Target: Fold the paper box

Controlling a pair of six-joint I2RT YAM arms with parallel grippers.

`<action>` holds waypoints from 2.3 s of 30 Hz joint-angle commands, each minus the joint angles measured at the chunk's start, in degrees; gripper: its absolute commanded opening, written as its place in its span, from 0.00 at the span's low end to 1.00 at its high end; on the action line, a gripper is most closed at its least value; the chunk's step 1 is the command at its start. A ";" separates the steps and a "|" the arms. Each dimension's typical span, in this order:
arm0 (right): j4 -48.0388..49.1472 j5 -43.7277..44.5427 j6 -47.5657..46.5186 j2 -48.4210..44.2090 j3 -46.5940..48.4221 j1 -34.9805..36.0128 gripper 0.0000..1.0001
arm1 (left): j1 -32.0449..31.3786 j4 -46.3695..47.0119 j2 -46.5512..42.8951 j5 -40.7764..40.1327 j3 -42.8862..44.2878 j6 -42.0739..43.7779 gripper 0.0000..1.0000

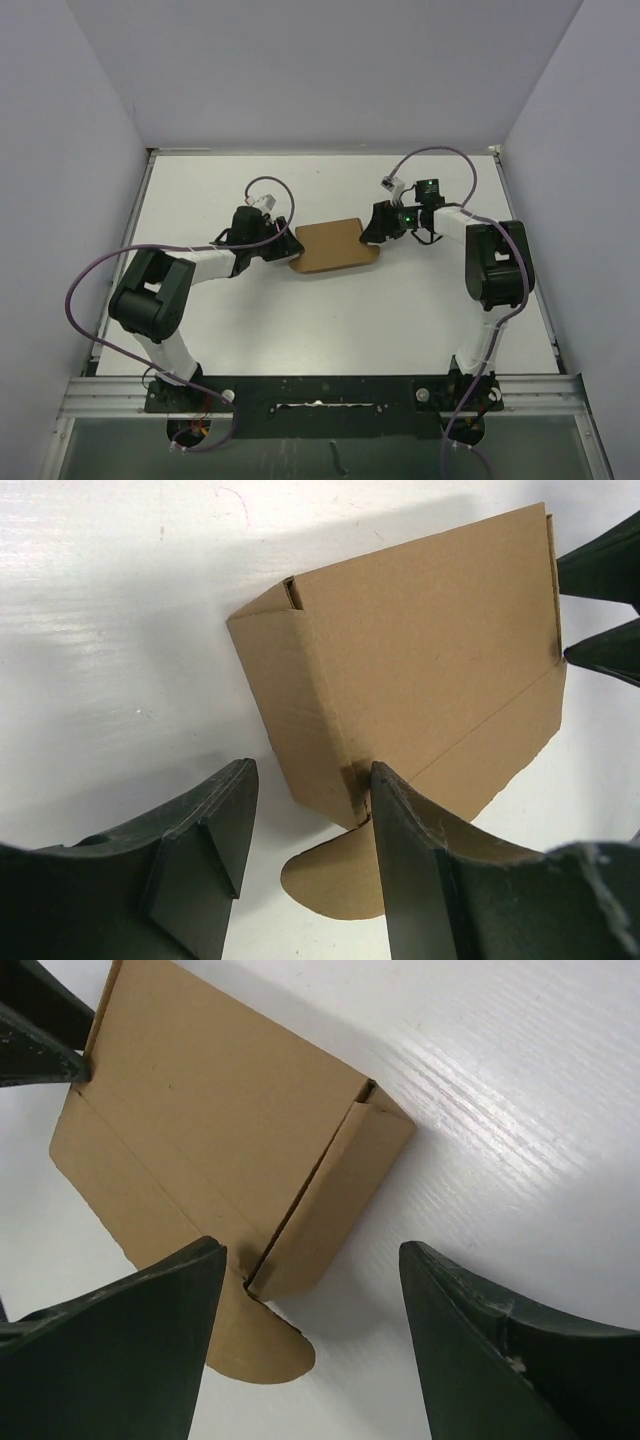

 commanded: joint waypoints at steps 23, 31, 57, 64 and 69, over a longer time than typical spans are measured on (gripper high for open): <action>1.37 -10.55 18.07 11.93 4.31 -6.75 0.33 | 0.69 16.84 -10.89 0.18 -9.53 -13.67 0.97; 2.13 -12.82 19.67 13.42 3.70 -8.30 0.31 | 0.75 25.84 -4.26 2.78 -9.61 -20.77 0.98; 1.34 -13.22 18.73 14.35 4.35 -8.82 0.30 | -2.20 32.61 9.50 1.22 -0.61 -26.28 0.80; 1.20 -13.49 18.56 14.30 4.53 -8.67 0.31 | -2.66 33.64 10.27 1.47 -0.38 -28.05 0.55; 0.99 -13.65 18.27 13.92 4.66 -8.65 0.31 | -2.75 33.82 10.04 1.74 -0.73 -28.59 0.43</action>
